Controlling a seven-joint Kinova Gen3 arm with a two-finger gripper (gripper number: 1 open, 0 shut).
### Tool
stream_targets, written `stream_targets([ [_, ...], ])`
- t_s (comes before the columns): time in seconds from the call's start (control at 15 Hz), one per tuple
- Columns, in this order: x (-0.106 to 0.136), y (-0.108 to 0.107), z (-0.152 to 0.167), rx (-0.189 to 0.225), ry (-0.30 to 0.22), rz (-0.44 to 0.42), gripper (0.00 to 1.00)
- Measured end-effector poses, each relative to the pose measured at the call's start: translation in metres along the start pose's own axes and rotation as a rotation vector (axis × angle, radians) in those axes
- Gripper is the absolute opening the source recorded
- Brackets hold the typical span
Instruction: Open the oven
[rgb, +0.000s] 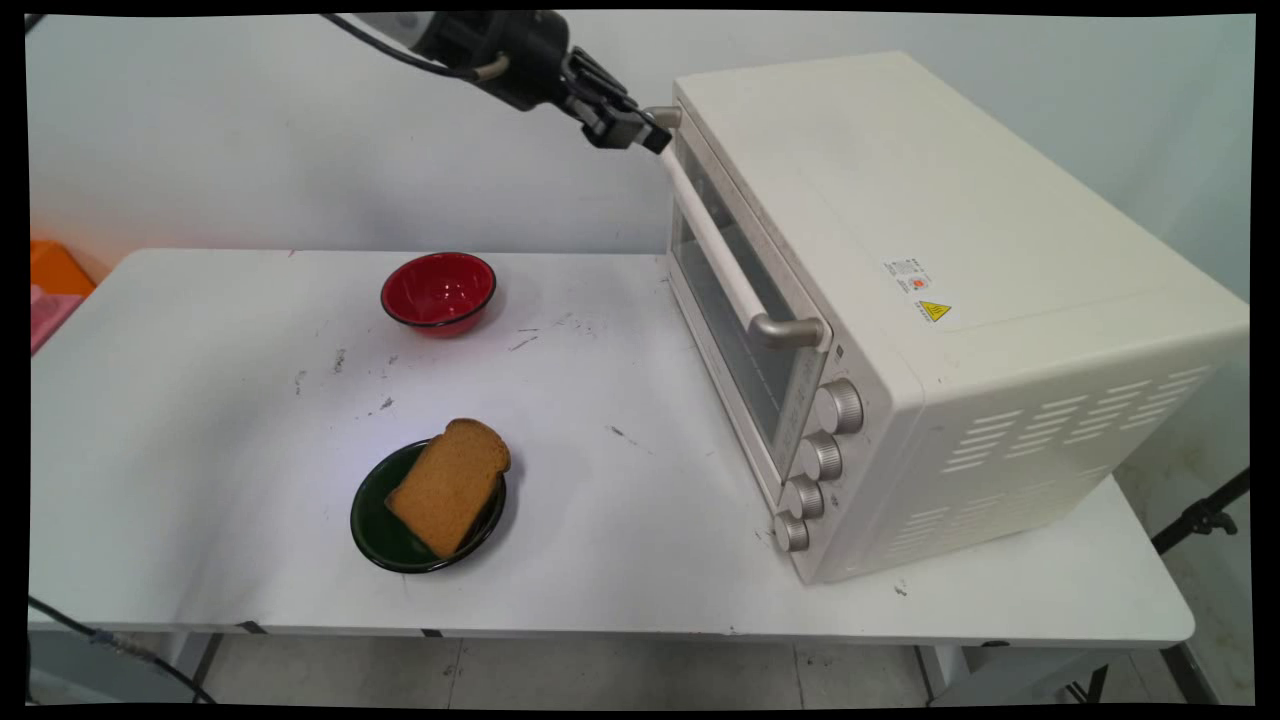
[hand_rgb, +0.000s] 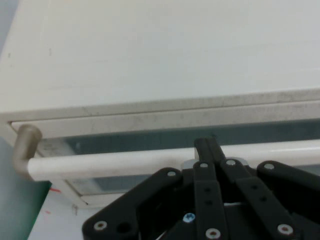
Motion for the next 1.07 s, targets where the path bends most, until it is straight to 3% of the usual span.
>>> stream_targets([
  [1.07, 0.003, 0.017, 0.065, 0.036, -0.035, -0.001, 0.0],
])
